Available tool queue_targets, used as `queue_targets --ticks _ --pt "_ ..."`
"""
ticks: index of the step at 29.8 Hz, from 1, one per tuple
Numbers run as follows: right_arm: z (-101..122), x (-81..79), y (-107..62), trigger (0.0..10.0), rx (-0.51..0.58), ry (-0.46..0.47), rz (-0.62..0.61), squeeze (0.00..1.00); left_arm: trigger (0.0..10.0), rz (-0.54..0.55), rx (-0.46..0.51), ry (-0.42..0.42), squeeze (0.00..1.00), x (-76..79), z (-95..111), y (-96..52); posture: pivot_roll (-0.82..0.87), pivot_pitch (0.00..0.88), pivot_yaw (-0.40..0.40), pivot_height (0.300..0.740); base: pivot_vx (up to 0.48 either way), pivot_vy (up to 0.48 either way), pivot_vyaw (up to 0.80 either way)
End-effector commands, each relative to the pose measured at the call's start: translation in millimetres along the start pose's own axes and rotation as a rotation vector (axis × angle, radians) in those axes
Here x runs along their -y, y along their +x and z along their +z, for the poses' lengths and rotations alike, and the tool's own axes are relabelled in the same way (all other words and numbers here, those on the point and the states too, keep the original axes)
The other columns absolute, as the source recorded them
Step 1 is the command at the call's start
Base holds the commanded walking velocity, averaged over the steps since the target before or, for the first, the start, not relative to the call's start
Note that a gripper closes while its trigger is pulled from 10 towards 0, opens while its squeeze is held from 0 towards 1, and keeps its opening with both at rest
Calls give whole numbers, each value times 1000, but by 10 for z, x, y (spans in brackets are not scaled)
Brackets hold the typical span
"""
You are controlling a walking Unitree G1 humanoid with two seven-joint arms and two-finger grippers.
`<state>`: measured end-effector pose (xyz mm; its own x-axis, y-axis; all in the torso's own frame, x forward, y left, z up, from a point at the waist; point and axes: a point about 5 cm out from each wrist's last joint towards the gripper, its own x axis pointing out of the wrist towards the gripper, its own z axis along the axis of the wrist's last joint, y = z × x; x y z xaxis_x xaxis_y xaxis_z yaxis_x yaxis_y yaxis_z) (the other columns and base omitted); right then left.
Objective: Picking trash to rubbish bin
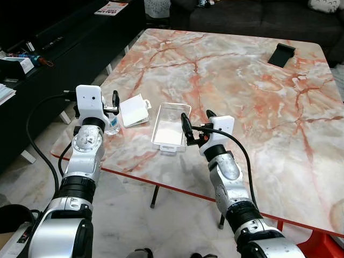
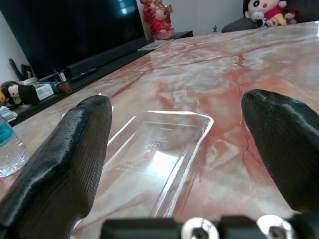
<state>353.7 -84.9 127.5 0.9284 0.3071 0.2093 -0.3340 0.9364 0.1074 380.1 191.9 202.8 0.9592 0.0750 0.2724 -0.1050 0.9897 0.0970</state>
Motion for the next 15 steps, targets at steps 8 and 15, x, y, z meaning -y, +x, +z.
queue_targets --ticks 8,15 --pt "26 -23 23 10000 3 -4 9 0 10000 17 -14 26 0 -53 13 73 116 161 32 728 0 0 0" --pt "27 -19 21 10000 4 -4 6 0 10000 23 -34 30 0 -60 -13 81 113 160 33 728 0 0 0"
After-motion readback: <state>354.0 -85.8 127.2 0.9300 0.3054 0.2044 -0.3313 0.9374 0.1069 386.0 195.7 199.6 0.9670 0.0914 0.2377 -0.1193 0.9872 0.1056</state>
